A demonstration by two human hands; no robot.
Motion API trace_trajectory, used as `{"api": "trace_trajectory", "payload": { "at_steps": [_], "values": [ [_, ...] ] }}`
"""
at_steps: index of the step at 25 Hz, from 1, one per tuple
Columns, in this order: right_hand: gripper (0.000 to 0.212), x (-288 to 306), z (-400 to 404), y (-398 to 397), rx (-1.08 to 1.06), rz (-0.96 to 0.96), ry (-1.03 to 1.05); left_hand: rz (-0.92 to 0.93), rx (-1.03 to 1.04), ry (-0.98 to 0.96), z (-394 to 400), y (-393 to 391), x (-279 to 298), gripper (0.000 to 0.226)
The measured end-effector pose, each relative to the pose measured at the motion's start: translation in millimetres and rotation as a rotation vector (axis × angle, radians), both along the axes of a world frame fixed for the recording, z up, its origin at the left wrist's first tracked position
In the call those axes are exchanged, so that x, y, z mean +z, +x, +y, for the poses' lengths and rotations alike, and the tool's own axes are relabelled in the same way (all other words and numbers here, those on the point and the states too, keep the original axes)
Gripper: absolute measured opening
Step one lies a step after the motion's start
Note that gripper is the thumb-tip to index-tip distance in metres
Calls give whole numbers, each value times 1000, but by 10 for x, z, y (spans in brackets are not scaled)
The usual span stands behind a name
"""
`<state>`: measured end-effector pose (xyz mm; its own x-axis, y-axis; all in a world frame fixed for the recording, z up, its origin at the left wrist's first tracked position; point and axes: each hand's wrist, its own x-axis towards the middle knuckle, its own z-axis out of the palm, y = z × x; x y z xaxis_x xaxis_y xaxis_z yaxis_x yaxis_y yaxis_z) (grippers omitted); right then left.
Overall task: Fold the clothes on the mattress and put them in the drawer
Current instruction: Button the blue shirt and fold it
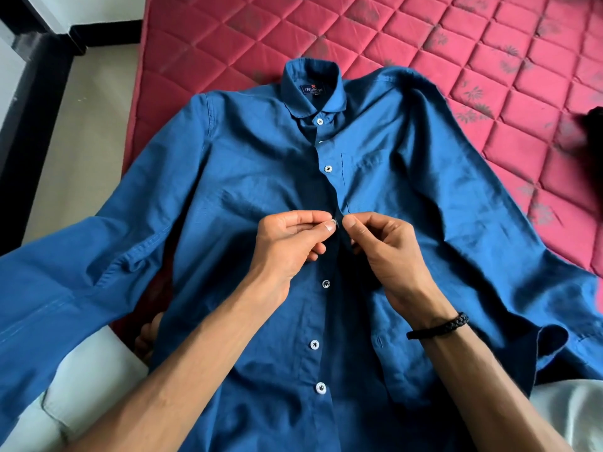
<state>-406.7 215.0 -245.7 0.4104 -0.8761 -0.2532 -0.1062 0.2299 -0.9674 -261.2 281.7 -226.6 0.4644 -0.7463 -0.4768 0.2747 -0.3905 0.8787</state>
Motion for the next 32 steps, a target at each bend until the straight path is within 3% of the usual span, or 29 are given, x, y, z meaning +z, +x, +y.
{"api": "trace_trajectory", "payload": {
  "at_steps": [4, 7, 11, 13, 18, 23, 28, 31, 32],
  "values": [
    [21, -2, 7, -3, 31, -52, 29, -15, 7, 3, -2, 15, -3, 12],
    [9, -11, 43, 14, 45, -11, -51, -31, -17, -8, -1, 7, -3, 3],
    [7, -46, 91, 30, 13, 53, -178, -142, -83, -7, -21, 18, -20, 24],
    [8, -54, 100, 41, 5, 68, -204, -220, -81, -15, -11, 24, -62, 16],
    [14, -30, 85, 66, 15, 141, -163, -329, 0, -73, 21, -9, -148, 9],
    [11, -21, 90, 79, -17, 168, -110, -642, -124, -249, 28, -29, -71, 18],
    [11, 0, -22, 5, 122, 34, 48, -658, -167, -326, 12, -18, -102, 20],
    [5, 78, -44, 17, 162, 126, 0, -736, -118, -289, 23, -38, -150, 18],
    [12, 149, -26, 6, 169, 183, -60, -763, -99, -275, 22, -23, -146, 18]
  ]
}}
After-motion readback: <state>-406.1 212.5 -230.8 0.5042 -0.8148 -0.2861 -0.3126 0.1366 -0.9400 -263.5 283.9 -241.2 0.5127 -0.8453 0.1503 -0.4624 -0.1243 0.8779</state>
